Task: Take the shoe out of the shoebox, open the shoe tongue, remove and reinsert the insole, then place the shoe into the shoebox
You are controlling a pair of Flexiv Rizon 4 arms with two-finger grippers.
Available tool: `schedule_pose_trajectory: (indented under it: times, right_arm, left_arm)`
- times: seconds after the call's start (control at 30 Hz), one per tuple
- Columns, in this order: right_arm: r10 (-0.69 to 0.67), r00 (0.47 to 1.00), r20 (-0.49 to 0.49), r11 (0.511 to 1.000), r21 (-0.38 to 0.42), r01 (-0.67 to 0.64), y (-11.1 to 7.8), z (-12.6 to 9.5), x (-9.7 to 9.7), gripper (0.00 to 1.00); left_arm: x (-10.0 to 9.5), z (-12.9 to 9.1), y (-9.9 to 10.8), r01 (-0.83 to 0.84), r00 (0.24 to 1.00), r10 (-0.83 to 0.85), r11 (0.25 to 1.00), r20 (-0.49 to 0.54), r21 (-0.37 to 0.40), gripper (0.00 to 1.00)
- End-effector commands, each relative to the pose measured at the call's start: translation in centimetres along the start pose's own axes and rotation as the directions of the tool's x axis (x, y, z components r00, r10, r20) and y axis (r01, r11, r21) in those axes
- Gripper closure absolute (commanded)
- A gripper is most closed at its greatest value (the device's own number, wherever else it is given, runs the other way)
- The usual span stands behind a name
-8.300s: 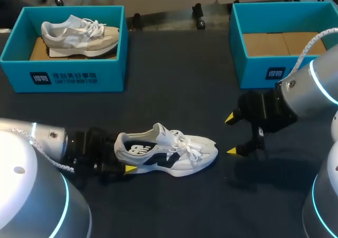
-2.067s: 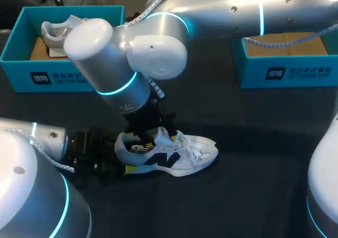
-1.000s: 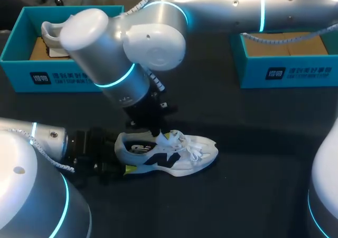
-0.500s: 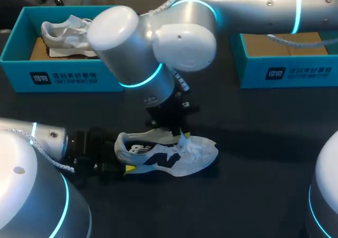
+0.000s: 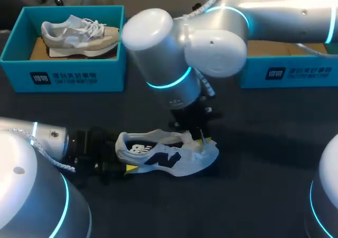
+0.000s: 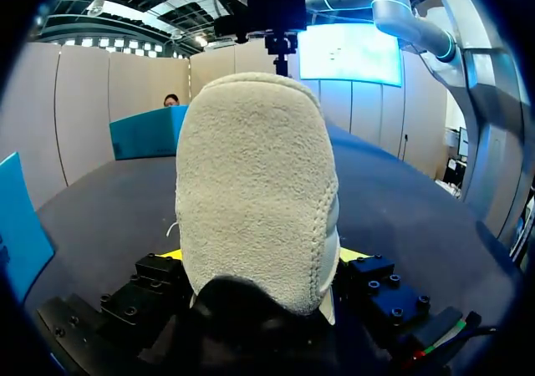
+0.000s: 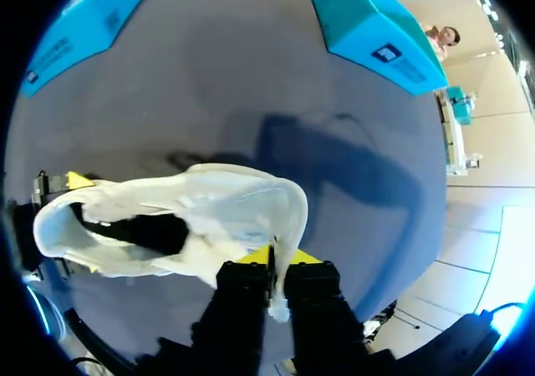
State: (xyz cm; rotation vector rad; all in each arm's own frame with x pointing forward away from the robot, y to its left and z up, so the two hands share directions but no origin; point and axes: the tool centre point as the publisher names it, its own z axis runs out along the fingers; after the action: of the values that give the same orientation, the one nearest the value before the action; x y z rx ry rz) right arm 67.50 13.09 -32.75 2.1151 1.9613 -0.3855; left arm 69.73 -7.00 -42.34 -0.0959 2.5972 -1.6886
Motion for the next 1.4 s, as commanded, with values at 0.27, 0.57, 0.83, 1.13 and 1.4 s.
schedule_pose_trajectory:
  times: [0.27,0.57,0.83,1.13,1.4]
  right_arm:
    - [0.316,0.942,-0.113,0.949,0.047,-0.313,0.1,4.1,-0.5,0.37]
    - [0.29,0.952,-0.093,0.957,0.04,-0.288,0.5,2.5,-0.7,0.0]
    - [0.095,0.992,-0.083,0.995,-0.03,-0.097,1.6,-1.0,0.0,0.0]
    - [-0.164,0.986,-0.022,0.984,-0.072,0.162,3.5,-5.0,1.9,0.0]
    - [-0.457,0.887,-0.056,0.88,-0.17,0.443,4.3,-7.5,4.5,0.0]
  left_arm:
    - [0.0,0.1,0.1,0.001,1.0,-0.001,1.0,0.003,-0.003,1.0]
    - [0.0,0.1,0.1,0.001,1.0,-0.001,1.0,0.003,-0.003,1.0]
    - [0.0,0.1,0.1,0.001,1.0,-0.001,1.0,0.003,-0.003,1.0]
    - [0.0,0.1,0.1,0.001,1.0,-0.001,1.0,0.003,-0.003,1.0]
    - [0.0,0.1,0.1,0.001,1.0,-0.001,1.0,0.003,-0.003,1.0]
